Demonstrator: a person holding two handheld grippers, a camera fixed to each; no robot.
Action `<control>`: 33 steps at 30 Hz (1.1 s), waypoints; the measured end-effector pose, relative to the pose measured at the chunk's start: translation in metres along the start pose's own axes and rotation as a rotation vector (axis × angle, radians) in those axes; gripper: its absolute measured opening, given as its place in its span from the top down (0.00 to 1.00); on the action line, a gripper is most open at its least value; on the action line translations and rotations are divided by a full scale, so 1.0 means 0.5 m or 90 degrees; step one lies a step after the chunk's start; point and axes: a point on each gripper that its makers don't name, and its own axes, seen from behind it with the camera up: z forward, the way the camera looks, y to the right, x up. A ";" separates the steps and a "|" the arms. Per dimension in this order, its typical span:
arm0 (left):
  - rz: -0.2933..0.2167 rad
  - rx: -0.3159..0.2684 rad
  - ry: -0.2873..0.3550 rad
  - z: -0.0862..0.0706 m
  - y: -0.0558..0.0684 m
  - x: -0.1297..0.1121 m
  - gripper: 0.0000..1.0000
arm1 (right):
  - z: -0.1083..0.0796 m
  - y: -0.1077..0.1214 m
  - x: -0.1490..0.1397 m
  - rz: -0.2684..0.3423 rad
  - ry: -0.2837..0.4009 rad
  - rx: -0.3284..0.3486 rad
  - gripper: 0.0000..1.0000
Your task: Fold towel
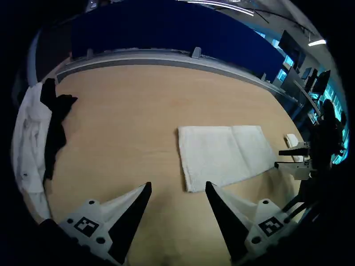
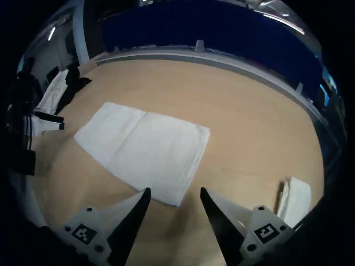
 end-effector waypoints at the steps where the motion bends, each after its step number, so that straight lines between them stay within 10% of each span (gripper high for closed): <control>1: -0.003 0.001 -0.002 -0.004 0.000 -0.008 0.10 | 0.001 0.000 -0.005 0.000 -0.001 0.000 0.20; 16: -0.067 0.010 -0.027 -0.054 0.004 -0.104 0.10 | 0.014 -0.002 -0.027 0.020 -0.013 0.014 0.80; 33: -0.086 0.018 -0.022 -0.070 -0.009 -0.112 0.10 | 0.011 0.003 0.007 0.015 0.002 0.012 0.88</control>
